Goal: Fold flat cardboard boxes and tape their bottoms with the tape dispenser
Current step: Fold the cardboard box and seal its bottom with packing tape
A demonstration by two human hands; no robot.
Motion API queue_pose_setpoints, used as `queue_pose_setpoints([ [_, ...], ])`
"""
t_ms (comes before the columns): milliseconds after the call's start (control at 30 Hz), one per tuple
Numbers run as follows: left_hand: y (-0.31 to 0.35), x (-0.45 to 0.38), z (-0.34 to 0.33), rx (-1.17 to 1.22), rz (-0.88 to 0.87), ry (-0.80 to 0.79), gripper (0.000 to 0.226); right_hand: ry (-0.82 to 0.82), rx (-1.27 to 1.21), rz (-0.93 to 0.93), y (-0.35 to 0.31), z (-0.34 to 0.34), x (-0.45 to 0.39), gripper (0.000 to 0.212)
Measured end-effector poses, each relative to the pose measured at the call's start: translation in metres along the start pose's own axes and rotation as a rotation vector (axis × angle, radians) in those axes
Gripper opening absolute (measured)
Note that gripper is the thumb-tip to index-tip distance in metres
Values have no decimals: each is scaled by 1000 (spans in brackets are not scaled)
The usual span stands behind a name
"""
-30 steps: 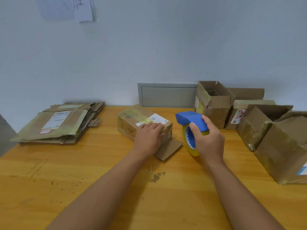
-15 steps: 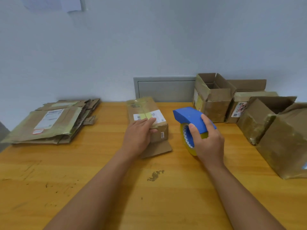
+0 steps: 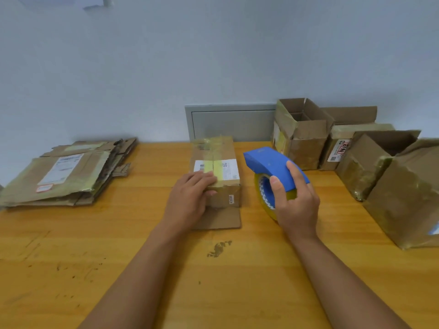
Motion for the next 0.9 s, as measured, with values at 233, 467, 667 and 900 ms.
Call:
queue_pose_setpoints([
  [233,3,5,6,123,35,32,27,16,-27,11,0,3,2,72],
  [467,2,5,5,166,51,41,27,11,-28,5,2,4,2,70],
  [667,1,6,1,165,61,13,35,-18,-23,-6,2,5,2,65],
  [900,-1,6,3,191,62,-4,32,-58,3,-47,5,2,-1,58],
])
Point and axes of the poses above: each hand's wrist, its own x-axis away from the middle knuckle, its own z-axis out of the back of the hand, y = z × x, the point moved 6 cm from there along -x, towards the middle knuckle, and after that the axes turned 7 degrees about x, right-handed, at the moved point
